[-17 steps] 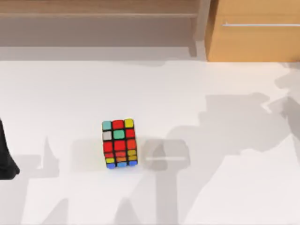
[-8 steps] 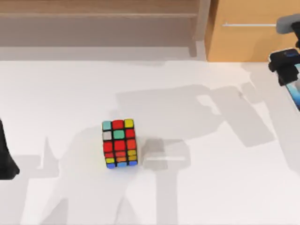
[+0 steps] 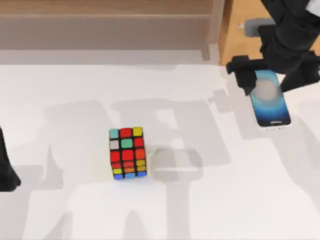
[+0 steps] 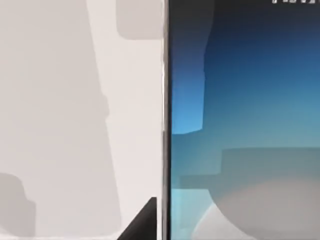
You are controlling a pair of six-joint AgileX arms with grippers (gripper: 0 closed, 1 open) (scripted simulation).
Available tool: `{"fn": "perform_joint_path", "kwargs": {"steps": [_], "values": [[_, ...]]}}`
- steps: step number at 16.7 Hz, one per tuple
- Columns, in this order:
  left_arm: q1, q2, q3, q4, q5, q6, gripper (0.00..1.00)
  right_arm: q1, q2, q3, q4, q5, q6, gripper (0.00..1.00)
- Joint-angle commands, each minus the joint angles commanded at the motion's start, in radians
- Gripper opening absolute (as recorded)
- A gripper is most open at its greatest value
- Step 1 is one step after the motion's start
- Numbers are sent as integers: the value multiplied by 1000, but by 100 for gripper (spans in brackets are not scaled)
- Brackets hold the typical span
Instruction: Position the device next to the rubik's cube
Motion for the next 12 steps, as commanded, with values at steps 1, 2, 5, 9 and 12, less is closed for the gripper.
{"fn": "perform_joint_path", "kwargs": {"steps": [1,2,5,9,12], "values": [[0,0,0,0,0,0,100,30,8,7,-9,-1,45,0],[0,0,0,0,0,0,100,60,16,12,-17,-2,89,0],[0,0,0,0,0,0,100,143,41,23,-38,-6,207,0],[0,0,0,0,0,0,100,235,76,29,-59,-10,331,0],[0,0,0,0,0,0,100,281,97,32,-69,-10,393,0]]}}
